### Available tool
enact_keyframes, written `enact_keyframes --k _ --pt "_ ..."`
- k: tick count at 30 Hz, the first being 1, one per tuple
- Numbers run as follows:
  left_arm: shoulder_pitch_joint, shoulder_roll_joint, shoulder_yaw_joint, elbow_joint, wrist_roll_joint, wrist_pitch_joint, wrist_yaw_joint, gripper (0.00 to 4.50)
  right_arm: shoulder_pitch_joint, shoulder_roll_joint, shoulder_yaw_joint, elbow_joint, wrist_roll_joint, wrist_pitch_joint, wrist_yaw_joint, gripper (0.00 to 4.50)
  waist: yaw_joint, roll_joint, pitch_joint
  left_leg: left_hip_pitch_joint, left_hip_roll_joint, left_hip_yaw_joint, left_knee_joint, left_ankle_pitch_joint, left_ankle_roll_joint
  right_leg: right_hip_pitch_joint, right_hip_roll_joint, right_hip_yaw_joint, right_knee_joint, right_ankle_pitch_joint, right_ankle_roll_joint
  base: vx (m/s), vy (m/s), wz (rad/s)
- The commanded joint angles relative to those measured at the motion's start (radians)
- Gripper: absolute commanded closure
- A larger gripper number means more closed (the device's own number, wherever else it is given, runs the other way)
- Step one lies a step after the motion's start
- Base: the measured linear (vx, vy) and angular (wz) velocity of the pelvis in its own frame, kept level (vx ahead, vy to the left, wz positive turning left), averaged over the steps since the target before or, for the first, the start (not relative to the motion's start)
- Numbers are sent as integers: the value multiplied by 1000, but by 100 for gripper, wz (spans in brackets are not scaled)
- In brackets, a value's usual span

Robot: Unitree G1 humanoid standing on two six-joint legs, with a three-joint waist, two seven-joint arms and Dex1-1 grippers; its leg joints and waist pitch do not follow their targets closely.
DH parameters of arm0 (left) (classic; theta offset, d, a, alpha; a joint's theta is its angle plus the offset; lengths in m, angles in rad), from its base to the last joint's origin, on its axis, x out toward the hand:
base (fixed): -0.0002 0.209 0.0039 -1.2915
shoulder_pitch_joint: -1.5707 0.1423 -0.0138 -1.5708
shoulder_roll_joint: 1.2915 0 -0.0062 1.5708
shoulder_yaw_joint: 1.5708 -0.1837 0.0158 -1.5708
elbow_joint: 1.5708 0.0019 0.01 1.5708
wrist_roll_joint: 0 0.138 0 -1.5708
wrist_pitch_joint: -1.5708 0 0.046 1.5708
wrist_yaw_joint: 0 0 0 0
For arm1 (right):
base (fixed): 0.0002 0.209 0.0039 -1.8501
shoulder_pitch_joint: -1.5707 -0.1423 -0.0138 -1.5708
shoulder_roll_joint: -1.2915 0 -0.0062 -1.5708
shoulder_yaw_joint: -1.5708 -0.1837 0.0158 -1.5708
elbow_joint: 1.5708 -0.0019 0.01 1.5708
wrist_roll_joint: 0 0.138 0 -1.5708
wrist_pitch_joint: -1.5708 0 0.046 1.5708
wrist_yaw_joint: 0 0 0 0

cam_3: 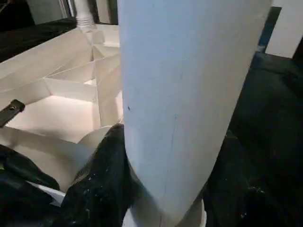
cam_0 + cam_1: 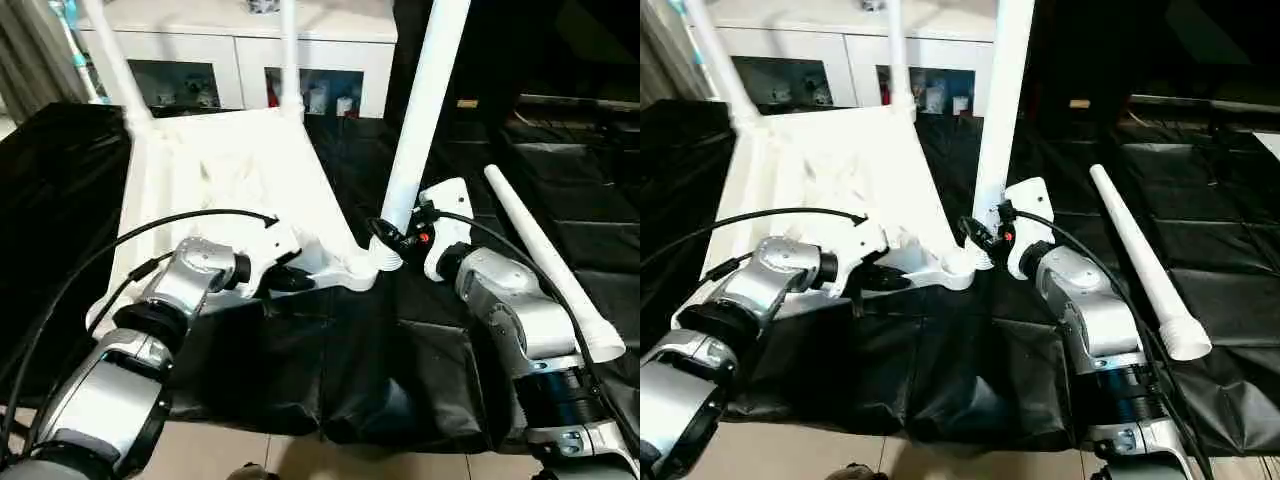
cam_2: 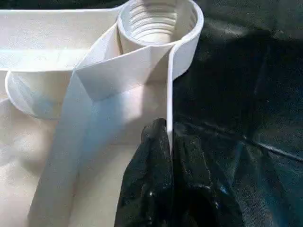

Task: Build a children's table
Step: Insert table leg to table base

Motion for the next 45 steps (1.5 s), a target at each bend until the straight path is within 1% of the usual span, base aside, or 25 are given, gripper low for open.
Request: enact_keyframes --k 1,4,6,7,8,10,11,12,13,14,17,18,19,23,25,26,27,30,32,33,35,37,40,44,45 --pt "19 -15 48 -26 -57 13 4 448 4 10 -7 2 17 -11 11 264 3 5 -76 28 56 -33 -65 -170 -4 56 -97 48 -72 56 -260 0 0 0" --pt "44 -23 57 -58 -68 12 -2 450 17 19 3 17 18 -27 23 264 4 5 -76 25 57 -32 -63 -154 14 54 -99 48 -74 24 -256 0 0 0" --pt "77 -29 50 -83 -61 6 4 450 22 32 12 39 18 -44 31 264 4 7 -75 24 57 -32 -63 -150 20 53 -99 48 -76 12 -253 0 0 0" --pt "97 -34 45 -94 -55 2 13 450 20 39 18 56 15 -55 34 264 3 2 -75 23 57 -30 -64 -150 25 51 -97 48 -79 -10 -243 0 0 0" --pt "100 -34 45 -97 -55 3 14 450 19 40 18 60 15 -57 34 264 2 4 -75 23 57 -31 -64 -148 25 51 -96 48 -77 -18 -241 0 0 0" --pt "120 -43 52 -115 -58 11 24 450 9 50 20 85 13 -71 37 264 1 7 -72 24 57 -30 -66 -162 24 47 -96 48 -84 -76 -228 0 0 0" --pt "128 -46 54 -128 -59 19 26 450 3 52 25 102 6 -75 38 264 0 6 -73 25 58 -30 -66 -165 22 47 -97 48 -84 -84 -227 0 0 0" --pt "140 -50 55 -149 -57 30 30 450 -5 54 30 122 -4 -81 40 264 -2 2 -72 24 56 -29 -68 -163 24 46 -94 48 -86 -98 -220 0 0 0" --pt "146 -52 54 -160 -56 35 32 450 -9 55 31 136 -8 -86 41 264 -1 5 -72 24 57 -30 -67 -163 22 46 -95 49 -85 -106 -219 0 0 0" --pt "152 -53 50 -170 -54 39 30 450 -13 58 31 150 -12 -93 41 264 -4 3 -71 24 57 -30 -69 -171 21 44 -95 49 -88 -124 -215 0 0 0" --pt "161 -53 44 -187 -44 46 42 450 -24 60 36 182 -22 -102 48 264 -3 7 -73 24 57 -30 -69 -167 22 43 -95 49 -87 -131 -205 0 0 0" --pt "163 -52 43 -190 -39 47 49 450 -27 59 41 190 -28 -103 52 264 -4 0 -72 24 56 -28 -69 -162 25 43 -93 49 -88 -124 -203 0 0 0" --pt "165 -51 43 -193 -36 46 55 450 -29 59 47 195 -31 -104 55 264 -4 0 -72 23 56 -29 -70 -157 28 42 -93 49 -88 -126 -201 0 0 0" --pt "162 -54 50 -193 -35 52 70 450 -30 48 80 189 -40 -76 88 264 -3 2 -71 25 56 -29 -71 -167 27 40 -94 50 -90 -151 -192 0 0 0" --pt "162 -52 50 -192 -29 53 74 450 -29 41 96 189 -48 -72 99 264 -3 1 -69 24 57 -30 -72 -179 25 41 -96 51 -93 -169 -187 0 0 0" --pt "163 -51 50 -196 -25 54 76 450 -29 41 100 193 -50 -70 101 264 -3 2 -68 24 57 -30 -73 -183 23 40 -96 50 -94 -178 -185 0 0 0" --pt "166 -48 50 -201 -21 56 78 450 -32 40 100 200 -51 -68 99 264 -5 -1 -66 25 57 -30 -74 -193 20 39 -95 51 -96 -199 -180 0 0 0" --pt "168 -44 50 -210 -20 61 75 450 -42 35 102 210 -57 -64 105 264 -6 1 -65 29 58 -31 -78 -215 9 38 -98 52 -101 -249 -173 0 0 0" --pt "167 -42 50 -211 -17 63 73 450 -54 26 108 219 -67 -59 115 264 -9 1 -66 29 58 -32 -79 -210 7 39 -96 51 -100 -235 -175 0 0 0" --pt "165 -39 49 -210 -13 60 75 450 -65 26 105 230 -64 -52 115 264 -9 3 -67 30 58 -32 -79 -203 8 39 -96 51 -99 -217 -180 0 0 0" --pt "164 -37 49 -209 -13 60 73 450 -79 23 106 250 -72 -49 104 265 -11 1 -67 29 57 -31 -78 -195 12 40 -96 51 -98 -198 -187 0 0 0" --pt "162 -36 48 -209 -13 61 73 450 -99 22 99 282 -72 -43 94 265 -12 1 -67 29 57 -30 -77 -188 14 40 -97 51 -98 -190 -194 0 0 0" --pt "163 -35 46 -212 -11 63 70 450 -112 15 104 303 -84 -35 90 265 -11 0 -66 28 57 -30 -78 -189 14 41 -97 51 -99 -195 -190 0 0 0" --pt "165 -34 45 -215 -9 65 70 450 -126 1 113 310 -87 27 116 265 -12 -1 -64 29 57 -30 -80 -198 14 41 -95 50 -100 -208 -191 0 0 0" --pt "166 -34 45 -218 -10 67 70 450 -127 -2 114 304 -87 39 120 265 -11 2 -65 29 59 -30 -80 -200 12 41 -98 52 -100 -215 -187 0 0 0"
